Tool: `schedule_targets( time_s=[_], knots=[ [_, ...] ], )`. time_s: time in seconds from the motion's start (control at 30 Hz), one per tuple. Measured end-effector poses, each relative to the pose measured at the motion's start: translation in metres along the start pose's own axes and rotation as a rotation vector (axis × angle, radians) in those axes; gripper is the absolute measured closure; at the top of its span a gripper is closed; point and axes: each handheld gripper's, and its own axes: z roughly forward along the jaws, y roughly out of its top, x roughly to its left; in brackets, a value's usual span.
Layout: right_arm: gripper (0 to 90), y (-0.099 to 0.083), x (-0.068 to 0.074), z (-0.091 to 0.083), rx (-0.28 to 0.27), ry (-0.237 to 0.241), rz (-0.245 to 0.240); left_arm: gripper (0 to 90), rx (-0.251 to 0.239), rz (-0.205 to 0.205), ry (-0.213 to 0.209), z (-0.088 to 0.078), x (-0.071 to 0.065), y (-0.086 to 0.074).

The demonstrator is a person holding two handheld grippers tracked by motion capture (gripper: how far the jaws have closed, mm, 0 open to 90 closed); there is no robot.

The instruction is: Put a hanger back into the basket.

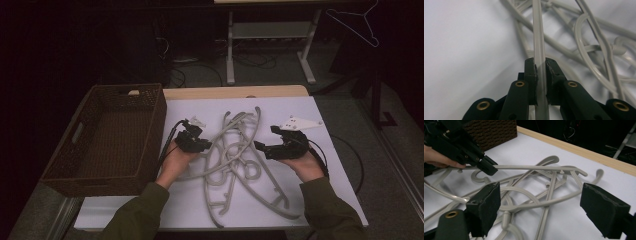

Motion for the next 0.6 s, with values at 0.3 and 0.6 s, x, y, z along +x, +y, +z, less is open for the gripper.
schedule_targets(
  time_s=[0.3,0.6],
  knots=[
    [16.4,0.0,-0.004,-0.004,-0.013,-0.006,0.008,81.5,-0.027,0.043,-0.1,-0.002,-0.013,0.021],
    [16.2,-0.002,-0.006,-0.009,-0.022,-0.013,0.017,81.0,0.027,0.153,-0.143,0.031,-0.016,0.037]
  ],
)
